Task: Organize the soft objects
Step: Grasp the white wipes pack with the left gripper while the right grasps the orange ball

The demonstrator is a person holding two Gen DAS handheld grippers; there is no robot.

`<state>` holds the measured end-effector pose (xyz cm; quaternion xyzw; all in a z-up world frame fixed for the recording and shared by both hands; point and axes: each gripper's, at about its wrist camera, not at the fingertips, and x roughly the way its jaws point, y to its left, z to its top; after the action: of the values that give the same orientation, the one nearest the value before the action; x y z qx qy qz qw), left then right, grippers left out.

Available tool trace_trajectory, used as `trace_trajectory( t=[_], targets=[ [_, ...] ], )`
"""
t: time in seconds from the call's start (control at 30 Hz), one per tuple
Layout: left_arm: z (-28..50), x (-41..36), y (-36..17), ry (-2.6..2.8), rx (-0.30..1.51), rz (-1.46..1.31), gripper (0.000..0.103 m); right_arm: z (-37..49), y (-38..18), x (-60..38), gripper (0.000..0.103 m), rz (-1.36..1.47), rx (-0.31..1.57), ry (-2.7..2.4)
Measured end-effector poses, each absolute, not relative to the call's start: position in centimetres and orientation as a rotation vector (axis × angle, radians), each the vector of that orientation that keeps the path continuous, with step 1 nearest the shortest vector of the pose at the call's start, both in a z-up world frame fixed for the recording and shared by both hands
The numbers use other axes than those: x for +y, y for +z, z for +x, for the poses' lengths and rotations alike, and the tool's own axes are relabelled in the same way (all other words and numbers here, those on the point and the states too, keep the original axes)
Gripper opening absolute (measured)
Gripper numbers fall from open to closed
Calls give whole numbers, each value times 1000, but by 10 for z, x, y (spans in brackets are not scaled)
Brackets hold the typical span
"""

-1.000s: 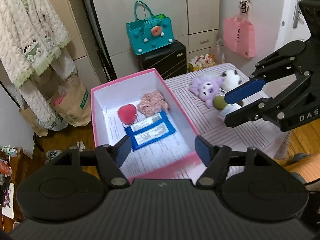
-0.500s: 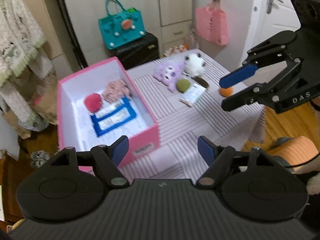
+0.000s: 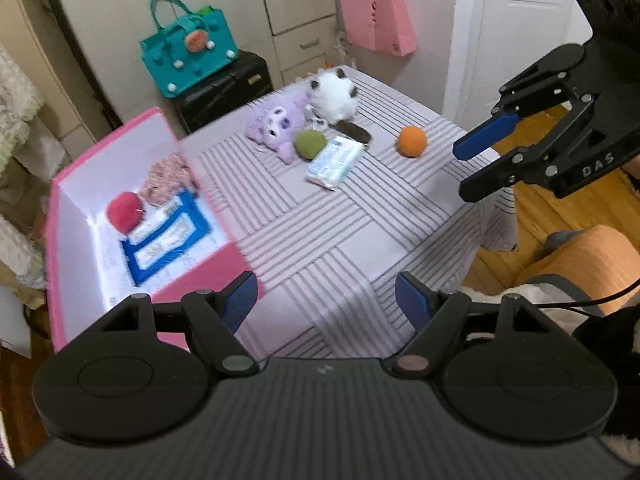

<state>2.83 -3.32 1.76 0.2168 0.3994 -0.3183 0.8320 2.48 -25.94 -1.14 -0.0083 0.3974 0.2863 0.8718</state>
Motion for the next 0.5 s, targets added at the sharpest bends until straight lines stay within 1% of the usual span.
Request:
trace_trajectory(
  t=[0.13, 0.23, 0.37, 0.5],
  targets=[
    [32, -47, 7, -723, 849, 435, 75, 24, -30, -276, 46, 8, 824, 568],
    [34, -59, -1, -742, 796, 426, 75, 23, -42, -288, 47, 17, 788, 510],
    [37, -71, -14, -764, 728, 393, 75, 25, -62, -301, 48, -38, 731, 344],
    [50, -84, -36, -776, 739, 363, 75, 31, -84, -316, 52, -8, 703, 301]
  ],
)
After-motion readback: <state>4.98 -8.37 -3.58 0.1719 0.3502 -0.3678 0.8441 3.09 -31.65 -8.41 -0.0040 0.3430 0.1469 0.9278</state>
